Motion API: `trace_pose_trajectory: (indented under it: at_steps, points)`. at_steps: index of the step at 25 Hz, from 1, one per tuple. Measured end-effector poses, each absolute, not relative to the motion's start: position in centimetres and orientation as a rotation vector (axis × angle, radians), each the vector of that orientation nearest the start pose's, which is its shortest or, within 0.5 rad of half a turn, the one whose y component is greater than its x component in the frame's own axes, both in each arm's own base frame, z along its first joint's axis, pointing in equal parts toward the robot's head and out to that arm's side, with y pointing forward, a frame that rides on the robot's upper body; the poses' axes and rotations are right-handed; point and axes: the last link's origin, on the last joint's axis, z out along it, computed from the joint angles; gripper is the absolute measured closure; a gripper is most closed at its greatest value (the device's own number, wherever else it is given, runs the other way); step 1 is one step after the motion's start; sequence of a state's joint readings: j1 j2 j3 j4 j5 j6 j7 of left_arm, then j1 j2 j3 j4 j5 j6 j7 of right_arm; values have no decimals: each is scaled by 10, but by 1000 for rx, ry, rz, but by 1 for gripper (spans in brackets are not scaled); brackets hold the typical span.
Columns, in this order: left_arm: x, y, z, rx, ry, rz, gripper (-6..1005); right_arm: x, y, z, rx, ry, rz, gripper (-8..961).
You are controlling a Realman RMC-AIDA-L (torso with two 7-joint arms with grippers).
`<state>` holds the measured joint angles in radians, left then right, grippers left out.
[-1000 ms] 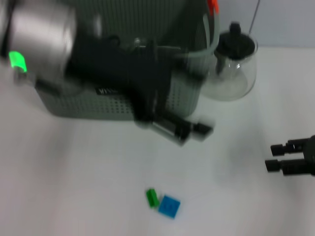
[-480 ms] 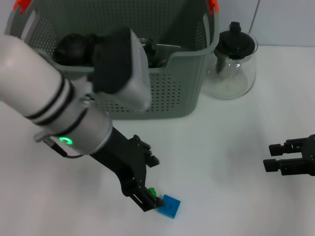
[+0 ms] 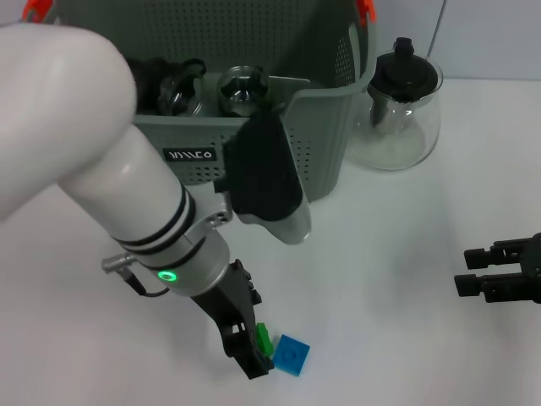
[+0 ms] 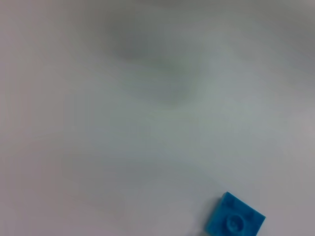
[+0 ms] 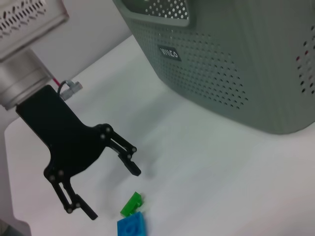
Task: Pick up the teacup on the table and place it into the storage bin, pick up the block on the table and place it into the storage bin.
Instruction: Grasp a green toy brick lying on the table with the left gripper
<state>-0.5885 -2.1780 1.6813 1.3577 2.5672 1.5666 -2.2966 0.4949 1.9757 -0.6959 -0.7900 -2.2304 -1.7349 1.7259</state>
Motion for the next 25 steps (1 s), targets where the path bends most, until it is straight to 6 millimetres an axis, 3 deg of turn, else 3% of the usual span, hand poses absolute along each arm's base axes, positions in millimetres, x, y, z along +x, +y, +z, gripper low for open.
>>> trace_pose_trajectory:
  at_steps: [9, 20, 25]
  points:
    - [-153, 304, -94, -2943, -328, 724, 94, 296, 308, 48, -2823, 1020, 365, 294]
    - [-156, 305, -99, -2931, -328, 728, 107, 295, 309, 48, -2825, 1014, 364, 295]
    - [-156, 305, -102, -2930, -318, 736, 243, 295, 309, 48, -2825, 1014, 363, 294]
